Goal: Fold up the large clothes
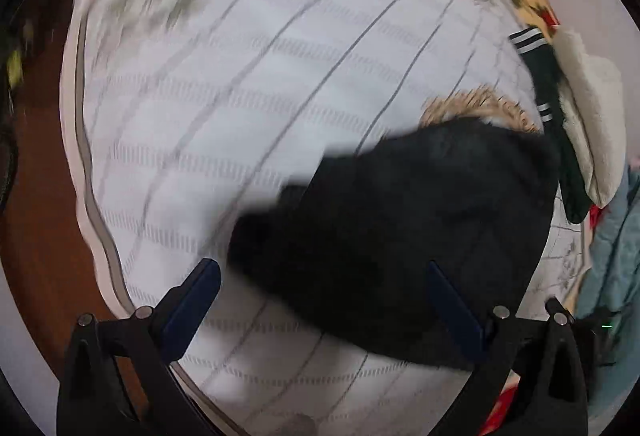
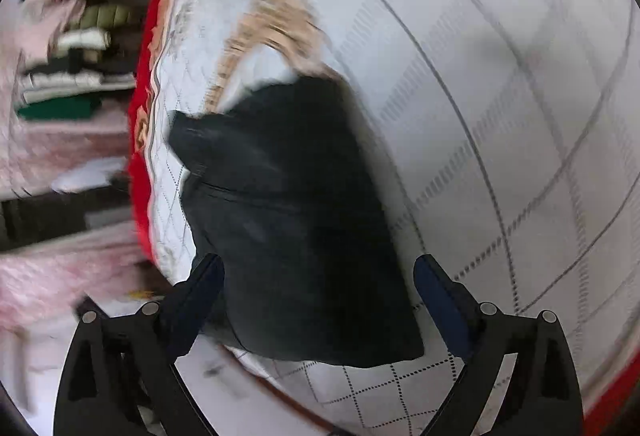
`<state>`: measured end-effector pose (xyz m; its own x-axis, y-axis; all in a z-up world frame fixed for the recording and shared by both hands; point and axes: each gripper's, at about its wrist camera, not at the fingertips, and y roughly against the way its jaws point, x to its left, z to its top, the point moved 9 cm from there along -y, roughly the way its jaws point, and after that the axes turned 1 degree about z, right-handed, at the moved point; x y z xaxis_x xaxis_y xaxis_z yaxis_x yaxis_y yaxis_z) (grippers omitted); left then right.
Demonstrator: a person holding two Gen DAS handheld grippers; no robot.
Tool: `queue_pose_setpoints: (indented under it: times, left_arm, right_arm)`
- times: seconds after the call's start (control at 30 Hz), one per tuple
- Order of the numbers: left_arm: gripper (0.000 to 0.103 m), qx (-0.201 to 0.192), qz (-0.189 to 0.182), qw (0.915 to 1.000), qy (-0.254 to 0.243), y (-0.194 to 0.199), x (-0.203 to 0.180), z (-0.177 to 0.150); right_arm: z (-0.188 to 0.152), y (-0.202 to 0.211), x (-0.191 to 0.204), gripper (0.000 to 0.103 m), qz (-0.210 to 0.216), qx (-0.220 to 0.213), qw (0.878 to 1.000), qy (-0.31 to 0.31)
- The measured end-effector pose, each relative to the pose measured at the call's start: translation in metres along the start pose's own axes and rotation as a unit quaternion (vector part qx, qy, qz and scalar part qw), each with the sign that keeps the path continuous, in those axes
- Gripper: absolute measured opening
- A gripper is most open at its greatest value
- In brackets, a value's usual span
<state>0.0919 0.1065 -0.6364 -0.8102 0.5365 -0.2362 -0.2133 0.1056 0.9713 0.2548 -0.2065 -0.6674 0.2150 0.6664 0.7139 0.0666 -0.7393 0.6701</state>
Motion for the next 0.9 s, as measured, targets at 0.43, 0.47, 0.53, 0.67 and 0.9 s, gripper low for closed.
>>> queue_pose_setpoints:
  times: [0.43, 0.47, 0.53, 0.67, 0.9]
  left_arm:
    - [0.061, -0.081, -0.098, 0.9905, 0.054, -0.039, -0.019, 0.025]
    - [0.056, -0.086, -0.095, 0.9905, 0.050, -0.037, -0.019, 0.027]
    - [0.051, -0.097, -0.097, 0.9897, 0.042, -0.036, -0.018, 0.031]
    - [0.051, -0.098, -0.105, 0.9892, 0.027, -0.040, -0.024, 0.034]
    - [0.035, -0.123, -0.089, 0.9884, -0.003, -0.019, -0.029, 0.049]
  right_arm:
    - [0.019, -0.072, 0.020, 0.060, 0.133, 0.067, 0.988, 0.030]
    - [0.016, -0.073, 0.024, 0.055, 0.154, 0.069, 0.985, 0.025]
    - [0.010, -0.077, 0.023, 0.055, 0.157, 0.075, 0.984, 0.027]
    - [0.018, -0.099, 0.018, 0.076, 0.138, 0.059, 0.988, 0.025]
    - [0.013, -0.104, 0.060, 0.040, 0.144, 0.028, 0.988, 0.046]
